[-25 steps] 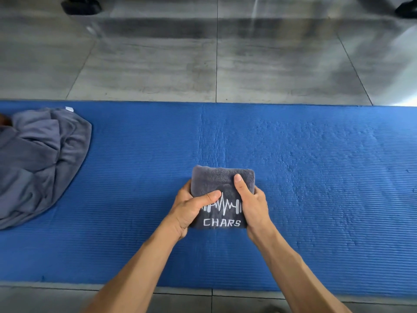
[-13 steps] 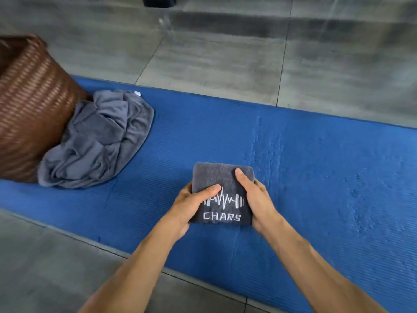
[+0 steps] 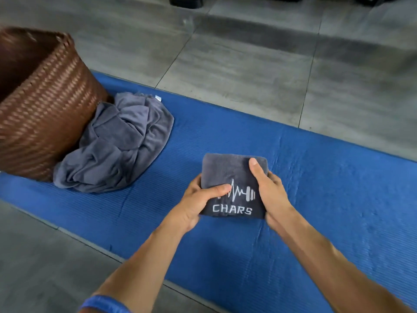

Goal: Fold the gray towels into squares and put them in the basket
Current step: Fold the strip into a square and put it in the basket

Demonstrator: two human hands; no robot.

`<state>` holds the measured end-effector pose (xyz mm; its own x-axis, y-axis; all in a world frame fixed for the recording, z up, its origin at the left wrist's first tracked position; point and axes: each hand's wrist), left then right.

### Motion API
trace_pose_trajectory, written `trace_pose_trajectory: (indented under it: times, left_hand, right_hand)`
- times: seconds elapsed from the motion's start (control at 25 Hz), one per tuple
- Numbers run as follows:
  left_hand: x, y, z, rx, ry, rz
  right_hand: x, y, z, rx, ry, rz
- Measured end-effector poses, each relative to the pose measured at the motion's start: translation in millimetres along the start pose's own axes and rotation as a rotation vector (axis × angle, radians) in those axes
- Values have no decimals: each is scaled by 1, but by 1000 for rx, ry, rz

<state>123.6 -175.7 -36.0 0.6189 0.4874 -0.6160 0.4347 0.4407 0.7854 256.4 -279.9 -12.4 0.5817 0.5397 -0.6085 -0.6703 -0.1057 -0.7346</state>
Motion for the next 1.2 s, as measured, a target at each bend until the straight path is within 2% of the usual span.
trace_pose_trajectory:
  times: [0.24, 0.44, 0.64, 0.8, 0.92, 1.2]
  left_hand:
    - [-78, 93, 34, -45, -64, -72]
    - [-197, 192, 62, -13, -41, -157]
    - [-303, 310, 77, 44, -47, -189]
    - [-396, 396, 80, -24, -15, -227]
    - [-451, 437, 72, -88, 89, -221]
    - [-544, 473, 9, -197, 195, -224]
  right_hand:
    - [-92, -101, -3, 15, -99, 217]
    - [-212, -176, 26, 63, 115, 99]
    - [-325, -273, 63, 158, 194, 136]
    - [-406, -357, 98, 78, 126, 184]
    - [-445, -395, 125, -32, 34, 207]
    - [-521, -421, 202, -41, -148, 309]
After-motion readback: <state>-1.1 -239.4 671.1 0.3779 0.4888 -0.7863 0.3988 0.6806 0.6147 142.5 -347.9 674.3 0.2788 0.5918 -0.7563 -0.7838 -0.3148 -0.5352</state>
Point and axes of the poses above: each hand's wrist, its own x-axis towards the middle knuckle, its own z-axis out of the palm, y = z × x, and after that the axes turned 13 degrees about x, right-handed
